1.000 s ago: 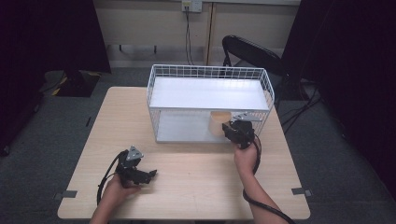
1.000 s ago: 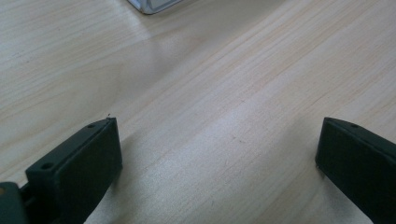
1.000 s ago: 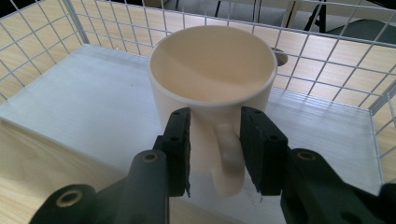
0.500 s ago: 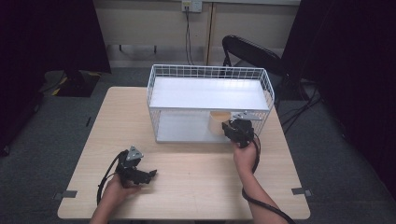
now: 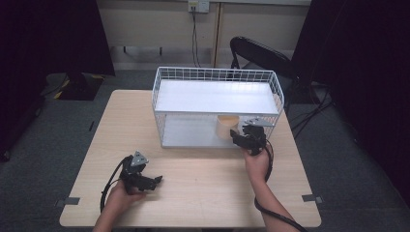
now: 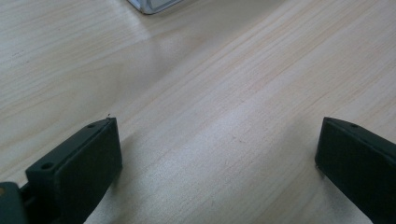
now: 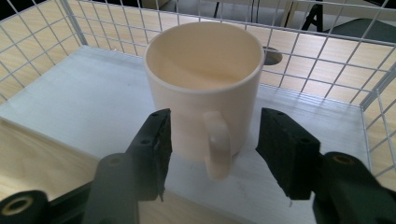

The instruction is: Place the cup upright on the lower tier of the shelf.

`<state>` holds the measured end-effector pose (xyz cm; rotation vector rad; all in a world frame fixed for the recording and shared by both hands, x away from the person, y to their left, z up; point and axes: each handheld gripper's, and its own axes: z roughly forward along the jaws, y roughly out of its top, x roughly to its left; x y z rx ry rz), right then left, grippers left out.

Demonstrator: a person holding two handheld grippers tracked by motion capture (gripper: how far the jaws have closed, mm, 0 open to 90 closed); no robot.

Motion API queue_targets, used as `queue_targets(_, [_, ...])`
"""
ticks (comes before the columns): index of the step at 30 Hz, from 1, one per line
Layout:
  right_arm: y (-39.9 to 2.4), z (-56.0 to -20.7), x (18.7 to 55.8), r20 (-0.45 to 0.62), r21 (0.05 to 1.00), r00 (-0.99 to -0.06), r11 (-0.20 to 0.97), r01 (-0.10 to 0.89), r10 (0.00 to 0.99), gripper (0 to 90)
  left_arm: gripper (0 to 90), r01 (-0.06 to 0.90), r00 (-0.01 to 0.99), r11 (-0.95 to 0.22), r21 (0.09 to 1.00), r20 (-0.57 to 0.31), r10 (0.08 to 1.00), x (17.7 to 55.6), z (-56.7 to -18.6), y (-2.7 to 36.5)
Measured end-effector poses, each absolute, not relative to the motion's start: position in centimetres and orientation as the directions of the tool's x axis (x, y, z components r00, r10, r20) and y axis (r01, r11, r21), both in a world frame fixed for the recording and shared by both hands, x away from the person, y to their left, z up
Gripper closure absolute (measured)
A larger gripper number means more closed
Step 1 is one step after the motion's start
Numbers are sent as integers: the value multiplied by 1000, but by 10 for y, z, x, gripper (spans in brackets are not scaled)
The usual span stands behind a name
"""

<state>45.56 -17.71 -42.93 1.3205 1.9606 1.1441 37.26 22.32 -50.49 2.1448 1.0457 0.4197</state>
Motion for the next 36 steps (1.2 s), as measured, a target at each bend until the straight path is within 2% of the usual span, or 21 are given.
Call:
queue_targets(8, [-180,-427,450,42,856,-423,186,482,905,232,0,556,621,-426,714,-15,784,373,-505,223])
queue_targets(12, [-182,-426,446,56,853,-438,185,487,897,192,0,556,619,-424,715,-16,785,372,-505,223])
queue_targets(21, [-190,-424,434,72,849,-467,191,493,882,153,0,556,619,-424,715,-17,785,372,-505,223])
queue_targets(36, [-203,-433,411,57,840,-543,253,480,838,148,0,556,619,-423,715,-17,785,372,-505,223])
